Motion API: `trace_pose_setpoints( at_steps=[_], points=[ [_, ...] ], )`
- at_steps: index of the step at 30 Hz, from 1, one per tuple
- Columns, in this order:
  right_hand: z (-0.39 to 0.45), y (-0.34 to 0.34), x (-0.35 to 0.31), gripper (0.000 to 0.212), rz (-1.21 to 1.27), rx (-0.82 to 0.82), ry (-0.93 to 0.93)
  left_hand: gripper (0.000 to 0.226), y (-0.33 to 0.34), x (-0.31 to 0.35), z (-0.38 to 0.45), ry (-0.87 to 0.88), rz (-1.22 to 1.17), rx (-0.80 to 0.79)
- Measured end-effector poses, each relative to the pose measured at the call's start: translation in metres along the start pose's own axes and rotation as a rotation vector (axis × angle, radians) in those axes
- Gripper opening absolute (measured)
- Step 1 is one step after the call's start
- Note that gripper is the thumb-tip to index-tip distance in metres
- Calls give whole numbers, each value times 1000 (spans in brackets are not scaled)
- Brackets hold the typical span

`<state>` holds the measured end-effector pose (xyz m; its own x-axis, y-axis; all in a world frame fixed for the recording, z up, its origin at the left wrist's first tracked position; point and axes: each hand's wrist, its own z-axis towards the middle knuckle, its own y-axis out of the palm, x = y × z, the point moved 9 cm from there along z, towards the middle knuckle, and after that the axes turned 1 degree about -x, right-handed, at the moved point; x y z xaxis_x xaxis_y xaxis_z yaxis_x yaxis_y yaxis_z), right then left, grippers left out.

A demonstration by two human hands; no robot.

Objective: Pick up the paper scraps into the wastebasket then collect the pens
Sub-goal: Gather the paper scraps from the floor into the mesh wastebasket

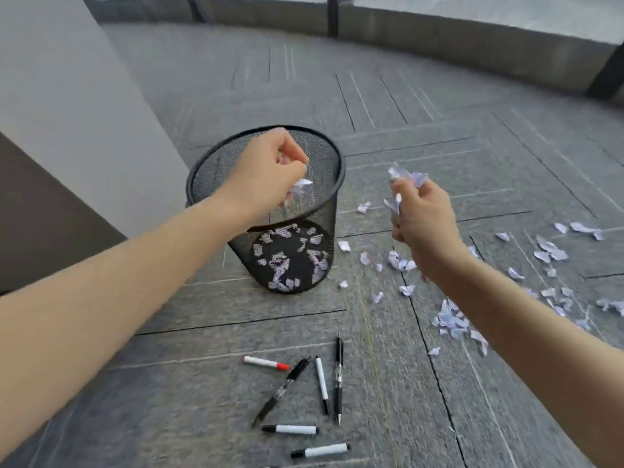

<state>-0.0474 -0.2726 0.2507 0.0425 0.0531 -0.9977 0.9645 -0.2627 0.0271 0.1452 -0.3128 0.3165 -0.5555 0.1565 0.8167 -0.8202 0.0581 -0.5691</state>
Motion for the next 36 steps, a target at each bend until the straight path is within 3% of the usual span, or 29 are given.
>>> trace_pose_setpoints(
  at_steps=[3,5,7,10,14,22,27,32,36],
  points=[
    [7,38,-63,29,-161,-77,-159,23,-32,-19,16,-41,124,88],
    [14,69,-88,22,-290,-152,-207,12,-38,-31,26,-77,250,43],
    [27,99,-94,25,-431,-200,-215,19,-37,-41,32,-100,383,-61],
    [49,137,-78,29,-732,-282,-147,32,-39,-51,31,-125,523,-200],
    [54,159,-51,26,-931,-406,31,32,-57,-54,29,-98,513,-190],
    [52,144,-11,43,-443,-352,293,20,-52,-69,26,-73,336,-102],
    [75,133,8,49,-83,-177,325,16,-28,-83,28,-31,343,-71],
    [81,123,3,54,68,-238,355,16,-5,-48,27,42,282,-9],
    [99,118,-1,61,320,-279,378,18,23,-2,30,223,349,7]
  ],
)
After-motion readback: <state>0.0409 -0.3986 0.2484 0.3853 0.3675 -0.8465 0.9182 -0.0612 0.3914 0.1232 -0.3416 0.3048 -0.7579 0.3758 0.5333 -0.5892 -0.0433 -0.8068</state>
